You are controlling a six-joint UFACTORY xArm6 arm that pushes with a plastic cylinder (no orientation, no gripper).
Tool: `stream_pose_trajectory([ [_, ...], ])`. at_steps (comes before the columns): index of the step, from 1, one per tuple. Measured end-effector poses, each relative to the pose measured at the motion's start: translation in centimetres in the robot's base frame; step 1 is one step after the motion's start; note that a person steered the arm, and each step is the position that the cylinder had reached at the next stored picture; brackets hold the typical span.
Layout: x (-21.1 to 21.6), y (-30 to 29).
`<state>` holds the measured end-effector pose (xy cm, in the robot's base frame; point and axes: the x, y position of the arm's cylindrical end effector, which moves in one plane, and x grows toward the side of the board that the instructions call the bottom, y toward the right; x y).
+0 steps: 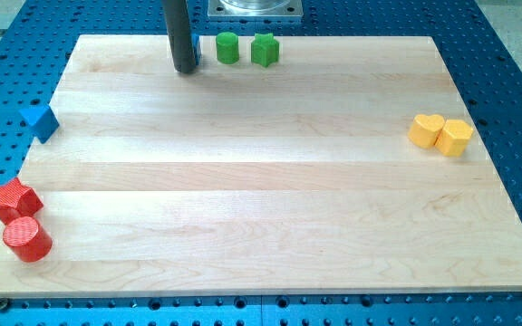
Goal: Put the blue triangle at the bottom left of the green circle
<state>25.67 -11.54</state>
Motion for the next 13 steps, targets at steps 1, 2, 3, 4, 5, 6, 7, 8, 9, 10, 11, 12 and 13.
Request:
stream_pose_trajectory([
  [1,-0.2,-4.9],
  [2,4.5,-15.6],
  [3,3.4,-18.9],
  [4,4.0,-18.9],
  [5,11.0,-18.9],
  [6,13.2,-18.9],
  [7,15.1,-13.4],
  [8,13.1,-9.4],
  [9,8.5,-18.6],
  [10,14.6,-18.3],
  [11,21.4,-17.1],
  [12,18.8,-11.4],
  [13,11.1,-5.9],
])
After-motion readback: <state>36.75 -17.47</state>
